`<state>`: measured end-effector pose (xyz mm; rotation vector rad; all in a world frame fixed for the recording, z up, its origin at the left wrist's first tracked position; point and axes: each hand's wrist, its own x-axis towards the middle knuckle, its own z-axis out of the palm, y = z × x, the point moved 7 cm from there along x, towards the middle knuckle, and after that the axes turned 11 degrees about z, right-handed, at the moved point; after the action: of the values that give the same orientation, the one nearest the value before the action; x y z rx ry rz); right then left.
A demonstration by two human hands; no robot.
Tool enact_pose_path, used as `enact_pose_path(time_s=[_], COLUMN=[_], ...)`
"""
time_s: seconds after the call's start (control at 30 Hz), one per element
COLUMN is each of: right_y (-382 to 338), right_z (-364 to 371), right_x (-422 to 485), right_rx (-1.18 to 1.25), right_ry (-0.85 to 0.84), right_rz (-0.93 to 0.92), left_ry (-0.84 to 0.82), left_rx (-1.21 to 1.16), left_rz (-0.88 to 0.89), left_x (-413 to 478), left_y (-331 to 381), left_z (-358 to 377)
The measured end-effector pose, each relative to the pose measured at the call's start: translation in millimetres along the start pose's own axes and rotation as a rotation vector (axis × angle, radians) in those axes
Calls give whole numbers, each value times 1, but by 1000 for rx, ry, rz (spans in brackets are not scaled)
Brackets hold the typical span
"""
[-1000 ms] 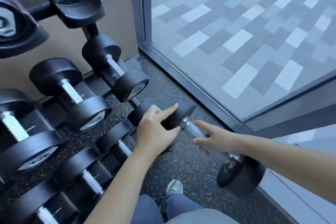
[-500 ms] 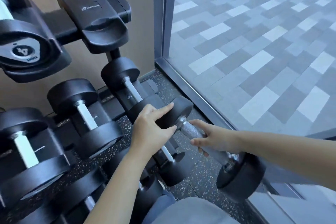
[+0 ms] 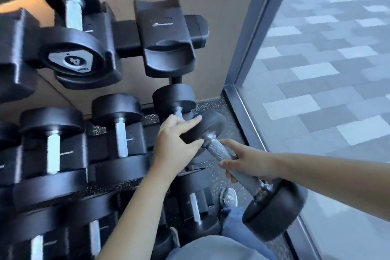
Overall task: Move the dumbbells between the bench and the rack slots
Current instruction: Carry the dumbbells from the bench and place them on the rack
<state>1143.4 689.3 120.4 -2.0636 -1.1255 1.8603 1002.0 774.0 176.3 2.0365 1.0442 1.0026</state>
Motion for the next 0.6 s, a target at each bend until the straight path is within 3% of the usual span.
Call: enact_pose_path(time_s=[0.33,0.6], right_y=[-42,-67], right_z=[-82,-90], right_x=[24,8], right_rx=[-329,-476], right_ry=[-181,-322], right_rz=[-152,-233], left_ry=[322,431], left_rx=[178,251], left_rz=[-162,-120], left_x=[26,27], left_y=[25,53], left_z=[20,7])
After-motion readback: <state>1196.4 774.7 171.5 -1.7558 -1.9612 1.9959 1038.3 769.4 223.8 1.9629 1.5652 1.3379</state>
